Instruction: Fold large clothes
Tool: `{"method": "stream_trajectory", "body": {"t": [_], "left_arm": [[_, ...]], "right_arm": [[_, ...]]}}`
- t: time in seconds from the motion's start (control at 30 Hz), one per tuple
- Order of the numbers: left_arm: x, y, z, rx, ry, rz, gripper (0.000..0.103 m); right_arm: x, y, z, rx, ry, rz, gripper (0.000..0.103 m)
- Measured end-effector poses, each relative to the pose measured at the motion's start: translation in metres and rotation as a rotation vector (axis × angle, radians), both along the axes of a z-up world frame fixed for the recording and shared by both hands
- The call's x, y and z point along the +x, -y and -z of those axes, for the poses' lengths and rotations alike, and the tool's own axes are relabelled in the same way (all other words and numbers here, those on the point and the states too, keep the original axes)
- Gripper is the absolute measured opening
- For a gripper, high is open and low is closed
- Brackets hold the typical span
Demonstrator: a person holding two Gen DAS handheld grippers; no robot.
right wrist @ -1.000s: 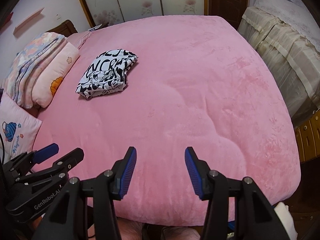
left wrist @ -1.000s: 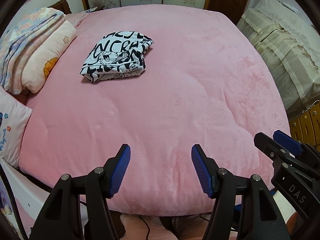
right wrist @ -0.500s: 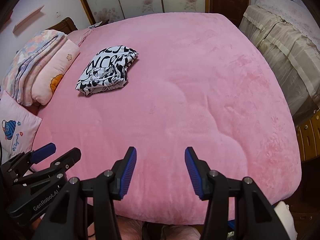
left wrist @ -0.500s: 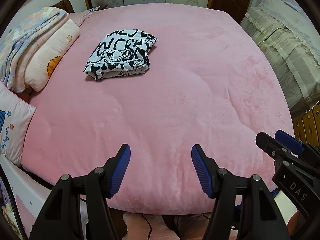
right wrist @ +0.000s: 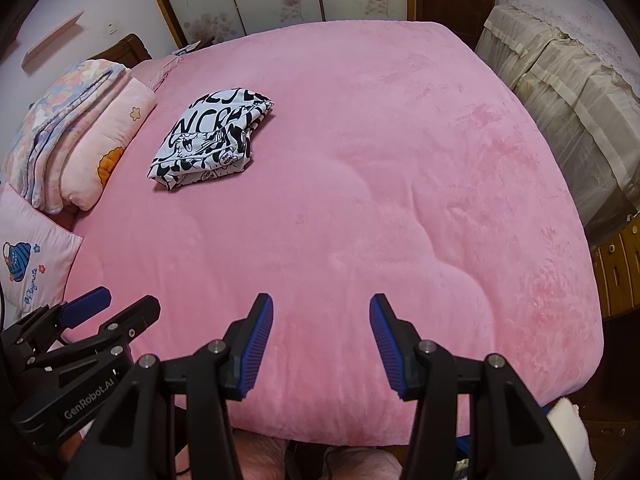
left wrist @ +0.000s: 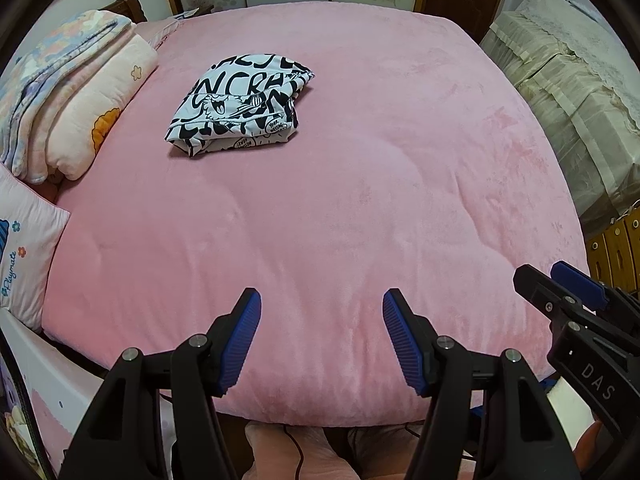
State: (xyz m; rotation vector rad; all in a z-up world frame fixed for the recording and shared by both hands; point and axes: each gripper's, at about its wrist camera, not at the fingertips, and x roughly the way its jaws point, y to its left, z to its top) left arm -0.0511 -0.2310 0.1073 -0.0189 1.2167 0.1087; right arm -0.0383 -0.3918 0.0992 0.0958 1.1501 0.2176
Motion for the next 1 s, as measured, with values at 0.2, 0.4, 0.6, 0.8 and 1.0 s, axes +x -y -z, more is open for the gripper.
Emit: {"method": "stream_trajectory", "body": {"t": [0.2,0.4,0.6,0.8,1.0], "left_arm": [[0.0011,-0.0012,-0.0008,0.007,0.007,0.005,0.062],[0.0016,-0.0003,-0.0012,0.011,0.01,0.007,0.062],[0.0023,0.0017,-0.0019,0.021,0.019,0.015,0.062],[0.0032,0.0023,-0.0022,0.023,0.02,0.017,0.062],[0.0054,0.0033,-0.0008,0.023,0.018,0.021,0.062]], "right_arm": [[0.0003,0.0002,0.0004,-0.001,-0.002,0.001,0.051],[0.0014,0.0013,0.0004,0.0,-0.001,0.001,0.051],[0.0015,0.0013,0.0001,0.0,0.001,0.001,0.051],[0.0031,0.0021,0.0002,0.001,0.001,0.003,0.051],[0.006,0.004,0.0007,0.0,0.0,0.006,0.051]]}}
